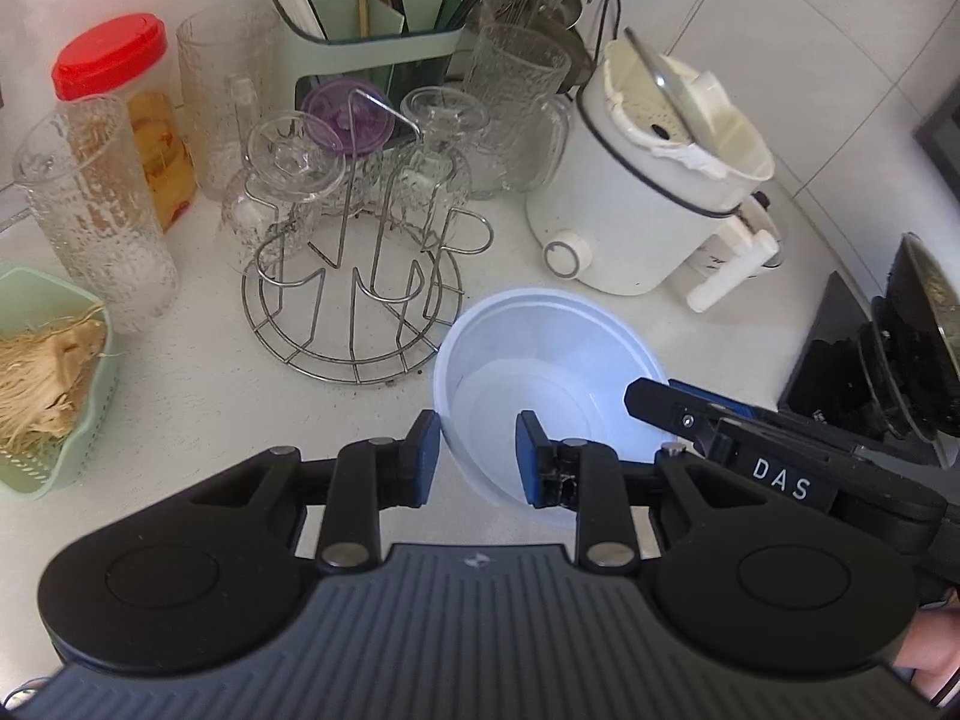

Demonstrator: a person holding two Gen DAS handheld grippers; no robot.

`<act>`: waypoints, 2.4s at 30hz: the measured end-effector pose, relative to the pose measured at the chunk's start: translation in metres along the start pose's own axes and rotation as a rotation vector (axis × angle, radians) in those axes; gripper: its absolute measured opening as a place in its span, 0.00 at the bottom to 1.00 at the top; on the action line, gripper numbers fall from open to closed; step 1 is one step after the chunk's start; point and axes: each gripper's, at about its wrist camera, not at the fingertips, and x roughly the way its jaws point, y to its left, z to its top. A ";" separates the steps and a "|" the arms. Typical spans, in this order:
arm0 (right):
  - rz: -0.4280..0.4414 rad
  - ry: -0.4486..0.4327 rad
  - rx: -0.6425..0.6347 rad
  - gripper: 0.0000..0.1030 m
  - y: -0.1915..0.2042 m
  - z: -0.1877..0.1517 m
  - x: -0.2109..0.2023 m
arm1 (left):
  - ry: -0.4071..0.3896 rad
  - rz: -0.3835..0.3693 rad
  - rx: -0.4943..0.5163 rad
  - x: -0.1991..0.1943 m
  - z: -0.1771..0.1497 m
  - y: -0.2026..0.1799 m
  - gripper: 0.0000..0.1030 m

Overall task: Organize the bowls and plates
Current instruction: 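Lift and carry the blue-tinted bowl over the large translucent bowl, then lower the blue-tinted bowl into the large bowl and open both grippers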

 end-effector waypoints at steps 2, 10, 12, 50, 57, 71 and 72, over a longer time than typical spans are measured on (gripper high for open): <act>-0.003 -0.007 0.006 0.23 0.003 -0.003 -0.007 | -0.007 -0.008 0.004 -0.008 -0.002 0.000 0.30; -0.002 -0.027 0.013 0.23 0.018 -0.016 -0.030 | -0.029 -0.034 0.007 -0.039 -0.014 0.004 0.31; 0.004 -0.033 0.016 0.23 0.021 -0.019 -0.034 | -0.031 -0.036 0.005 -0.045 -0.018 0.006 0.30; 0.058 0.154 -0.122 0.23 0.079 -0.096 -0.032 | 0.018 0.054 -0.098 -0.078 -0.126 0.069 0.32; 0.055 0.199 -0.189 0.24 0.090 -0.107 -0.022 | 0.026 0.073 -0.149 -0.073 -0.137 0.082 0.32; 0.046 0.225 -0.204 0.25 0.089 -0.107 -0.021 | 0.014 0.085 -0.172 -0.074 -0.145 0.080 0.47; 0.043 0.225 -0.204 0.33 0.089 -0.107 -0.022 | 0.009 0.087 -0.172 -0.076 -0.145 0.080 0.48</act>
